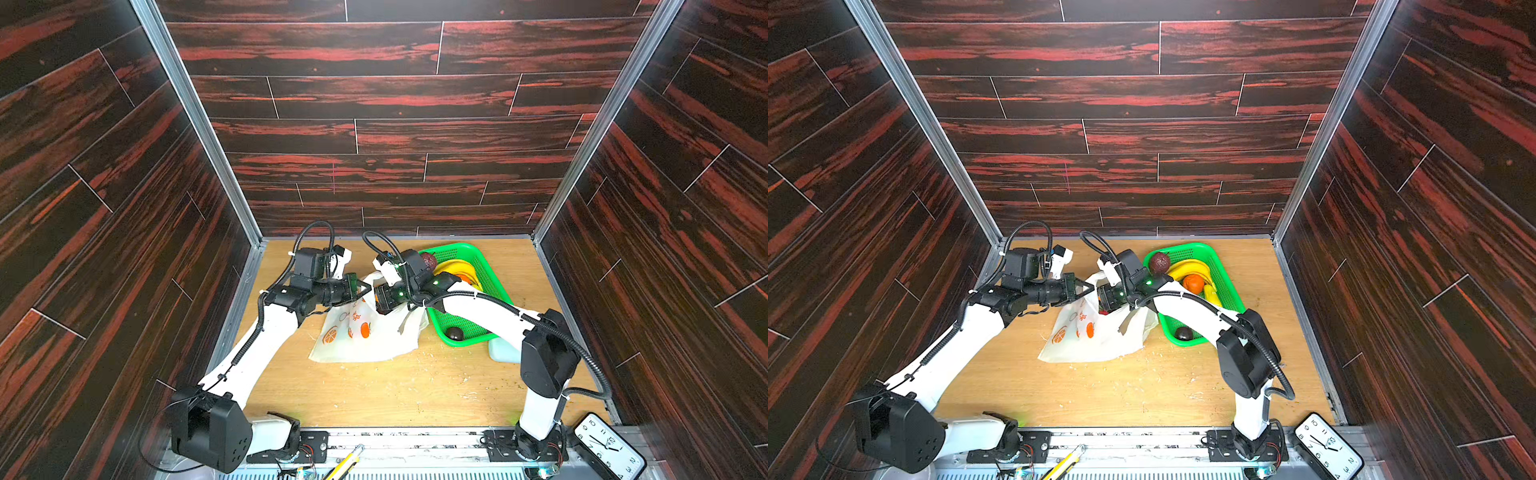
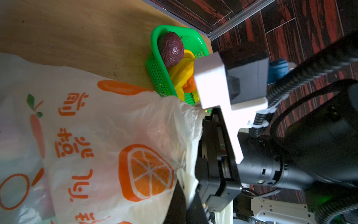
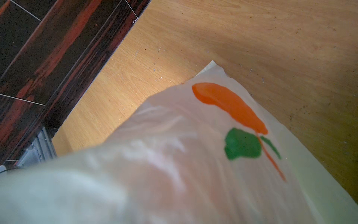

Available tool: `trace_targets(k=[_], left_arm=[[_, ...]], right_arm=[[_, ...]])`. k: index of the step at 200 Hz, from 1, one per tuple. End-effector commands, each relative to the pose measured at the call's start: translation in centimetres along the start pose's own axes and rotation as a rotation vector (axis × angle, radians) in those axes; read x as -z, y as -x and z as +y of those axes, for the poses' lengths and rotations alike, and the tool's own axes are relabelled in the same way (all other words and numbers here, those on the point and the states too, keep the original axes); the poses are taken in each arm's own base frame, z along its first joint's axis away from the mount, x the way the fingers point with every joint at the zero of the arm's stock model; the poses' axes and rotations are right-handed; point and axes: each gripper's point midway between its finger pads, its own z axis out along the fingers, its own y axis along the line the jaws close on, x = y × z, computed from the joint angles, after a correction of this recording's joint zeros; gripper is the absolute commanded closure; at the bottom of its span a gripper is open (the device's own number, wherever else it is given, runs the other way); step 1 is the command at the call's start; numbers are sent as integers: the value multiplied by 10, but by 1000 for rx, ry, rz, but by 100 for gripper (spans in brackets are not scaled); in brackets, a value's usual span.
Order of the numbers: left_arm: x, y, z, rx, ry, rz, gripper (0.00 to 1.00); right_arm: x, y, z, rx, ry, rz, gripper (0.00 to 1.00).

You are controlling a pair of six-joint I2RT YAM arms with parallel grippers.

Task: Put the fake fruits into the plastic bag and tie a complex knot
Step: 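Open the right gripper to drop the orange into the bag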

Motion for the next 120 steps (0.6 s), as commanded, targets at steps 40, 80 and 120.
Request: trace_targets(k=[40, 80, 120], left_arm=[[4, -1, 3, 2, 17, -15, 100], [4, -1, 3, 2, 18, -14, 100], [4, -1, 4, 4, 25, -16, 100]], right_arm=[[-3, 6, -4, -17, 0, -16, 26], [1, 9, -4, -12, -2, -28, 21], [14, 14, -2, -2, -14, -49, 19]])
